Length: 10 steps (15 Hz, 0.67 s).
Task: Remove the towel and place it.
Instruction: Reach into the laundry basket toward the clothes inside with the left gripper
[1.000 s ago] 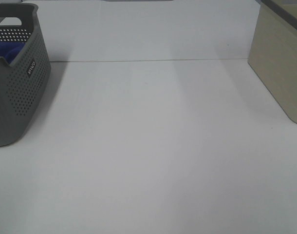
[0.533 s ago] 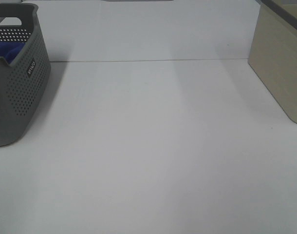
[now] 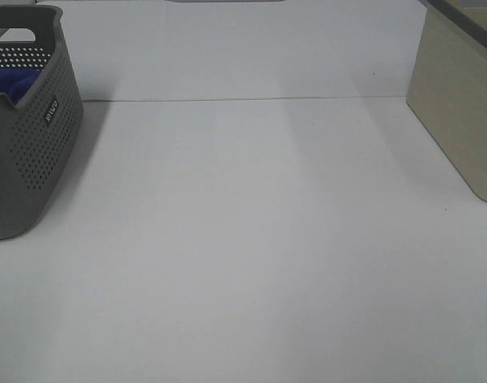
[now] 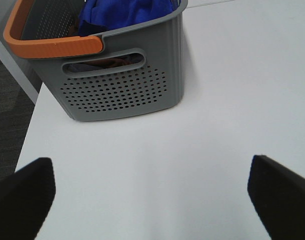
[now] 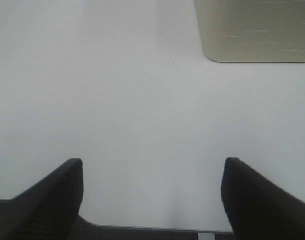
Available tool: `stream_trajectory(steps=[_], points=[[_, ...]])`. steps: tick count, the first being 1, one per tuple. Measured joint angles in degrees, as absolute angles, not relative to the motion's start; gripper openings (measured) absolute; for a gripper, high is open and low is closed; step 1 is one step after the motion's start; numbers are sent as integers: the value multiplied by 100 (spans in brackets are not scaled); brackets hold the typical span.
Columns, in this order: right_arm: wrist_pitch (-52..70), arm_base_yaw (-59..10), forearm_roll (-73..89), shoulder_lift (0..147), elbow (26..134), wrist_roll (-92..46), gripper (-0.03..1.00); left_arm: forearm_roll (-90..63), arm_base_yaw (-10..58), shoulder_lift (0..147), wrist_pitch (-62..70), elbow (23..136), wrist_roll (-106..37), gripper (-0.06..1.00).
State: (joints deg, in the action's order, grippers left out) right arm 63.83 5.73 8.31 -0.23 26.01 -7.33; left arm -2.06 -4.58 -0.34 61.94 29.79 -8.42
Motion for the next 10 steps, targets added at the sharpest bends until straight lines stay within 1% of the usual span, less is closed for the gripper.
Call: stream_trajectory(steps=[10], points=[[6383,573,831,-23,2601,-733,75,-206,-458,-34,6194,2979,-842,99]])
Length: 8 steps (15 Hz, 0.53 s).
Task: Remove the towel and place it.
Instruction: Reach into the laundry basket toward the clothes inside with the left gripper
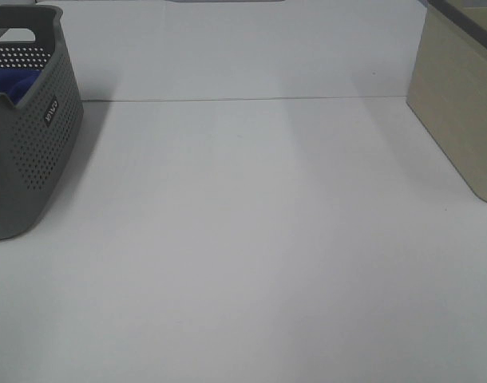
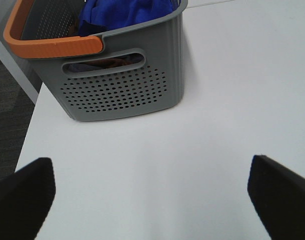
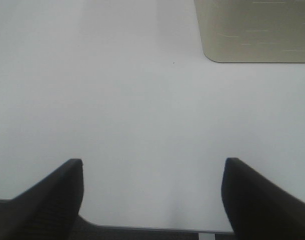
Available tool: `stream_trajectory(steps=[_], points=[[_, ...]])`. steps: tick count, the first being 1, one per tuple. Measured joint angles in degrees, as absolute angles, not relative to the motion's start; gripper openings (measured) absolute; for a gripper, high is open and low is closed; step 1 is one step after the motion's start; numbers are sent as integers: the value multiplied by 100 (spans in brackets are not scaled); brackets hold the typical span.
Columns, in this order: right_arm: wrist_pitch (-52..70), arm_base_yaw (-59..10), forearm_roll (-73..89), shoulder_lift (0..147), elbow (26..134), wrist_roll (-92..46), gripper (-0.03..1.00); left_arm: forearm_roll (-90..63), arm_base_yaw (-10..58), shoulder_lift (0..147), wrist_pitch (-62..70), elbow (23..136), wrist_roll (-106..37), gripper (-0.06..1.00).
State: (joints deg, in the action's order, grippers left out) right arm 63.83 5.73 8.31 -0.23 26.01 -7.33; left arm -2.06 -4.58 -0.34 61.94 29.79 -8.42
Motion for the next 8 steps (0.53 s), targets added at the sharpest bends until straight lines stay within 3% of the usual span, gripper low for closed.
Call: stream_trajectory(steps=[8], points=[[6383,573,831,-23,2601,-733,75,-206,-458,-34,6194,2979,-842,99]])
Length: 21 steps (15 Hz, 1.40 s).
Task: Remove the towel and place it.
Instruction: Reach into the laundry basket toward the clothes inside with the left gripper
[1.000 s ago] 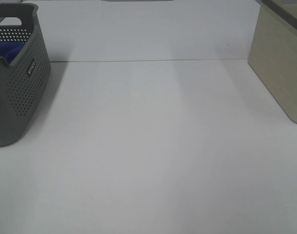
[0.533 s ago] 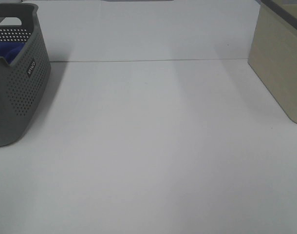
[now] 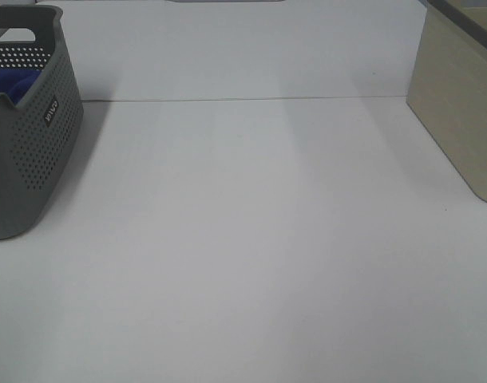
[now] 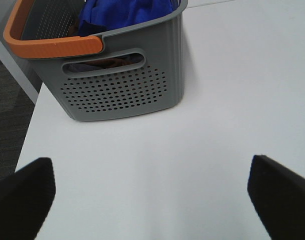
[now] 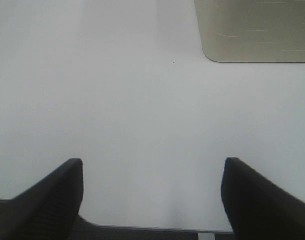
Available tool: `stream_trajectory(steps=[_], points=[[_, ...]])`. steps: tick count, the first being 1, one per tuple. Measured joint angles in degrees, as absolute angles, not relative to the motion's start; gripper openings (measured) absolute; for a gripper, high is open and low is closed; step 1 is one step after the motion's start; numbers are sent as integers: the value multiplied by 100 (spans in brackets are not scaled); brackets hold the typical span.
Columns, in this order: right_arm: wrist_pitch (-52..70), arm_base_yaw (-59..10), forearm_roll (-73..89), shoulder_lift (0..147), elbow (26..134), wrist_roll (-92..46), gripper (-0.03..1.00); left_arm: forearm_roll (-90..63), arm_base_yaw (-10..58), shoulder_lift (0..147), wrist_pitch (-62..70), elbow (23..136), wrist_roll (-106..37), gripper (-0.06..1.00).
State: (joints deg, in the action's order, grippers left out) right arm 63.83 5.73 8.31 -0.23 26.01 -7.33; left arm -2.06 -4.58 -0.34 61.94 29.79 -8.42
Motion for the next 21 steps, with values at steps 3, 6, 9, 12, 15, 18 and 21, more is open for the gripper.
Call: stream_trajectory(steps=[3,6,9,12,15,18,21], points=[[6383,573,831,-23,2601,-733,75,-206,-458,-34,6194,2979,-842,99],[6383,573,831,-23,2601,-733,75,-206,-458,103,6199,2979,-917,99],[6383,573,831,-23,2601,-733,75,-206,-458,762,6388,3358,-1272,99],[6383,573,831,-23,2601,-733,75,-218,-458,2475,6681,4704,-1914,99],[6383,573,831,-23,2601,-733,75,-218,-458,4142,6795,5999,-2871,99],[6383,573,831,-23,2601,-733,75,-201,-458,5827,6950,7265,-3850,99],[6383,573,831,-23,2601,-733,75,195,-458,7563,6956,8606,-4034,99]])
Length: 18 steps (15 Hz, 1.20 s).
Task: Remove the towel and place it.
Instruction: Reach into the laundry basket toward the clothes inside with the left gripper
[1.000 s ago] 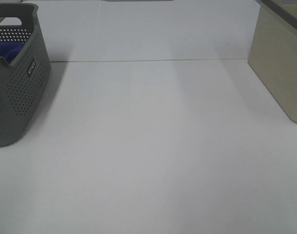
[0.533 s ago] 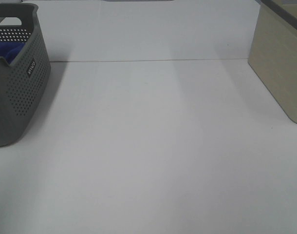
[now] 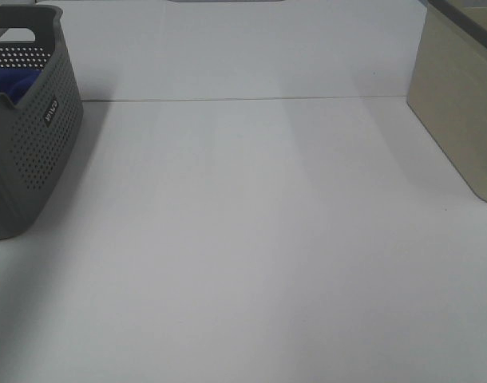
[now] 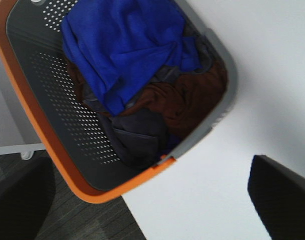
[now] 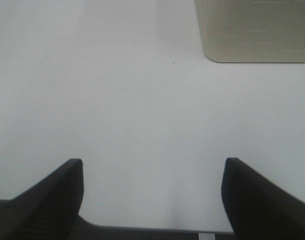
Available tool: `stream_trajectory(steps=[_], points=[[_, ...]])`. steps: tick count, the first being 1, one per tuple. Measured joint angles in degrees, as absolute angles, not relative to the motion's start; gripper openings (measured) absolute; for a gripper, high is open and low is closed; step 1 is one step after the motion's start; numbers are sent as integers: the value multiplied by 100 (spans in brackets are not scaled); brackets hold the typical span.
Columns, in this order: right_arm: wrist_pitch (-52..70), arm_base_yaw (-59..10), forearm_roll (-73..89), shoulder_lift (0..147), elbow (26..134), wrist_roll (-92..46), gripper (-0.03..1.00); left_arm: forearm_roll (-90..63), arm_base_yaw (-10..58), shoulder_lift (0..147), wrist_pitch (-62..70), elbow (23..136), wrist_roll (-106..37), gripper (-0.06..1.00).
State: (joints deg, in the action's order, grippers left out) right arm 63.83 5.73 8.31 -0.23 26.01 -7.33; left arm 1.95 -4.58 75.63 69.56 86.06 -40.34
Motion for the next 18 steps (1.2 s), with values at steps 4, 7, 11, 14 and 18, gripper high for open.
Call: stream_trajectory(steps=[4,7,11,14,18], points=[[6383,573,831,-23,2601,-733,75,670,-458,9162,6950,9792,-4733,99],[6383,573,831,-23,2601,-733,75,1874,-458,10537,6939,10388,-5260,99],[6383,573,831,-23,2601,-733,75,2143,-458,11304,6939,10416,-5684,99],[6383,573,831,-23,2601,-733,75,2149,-458,11826,6870,10416,-5810,99],[6383,573,831,-23,2601,-733,75,2252,-458,12261,6629,10416,-5930,99]])
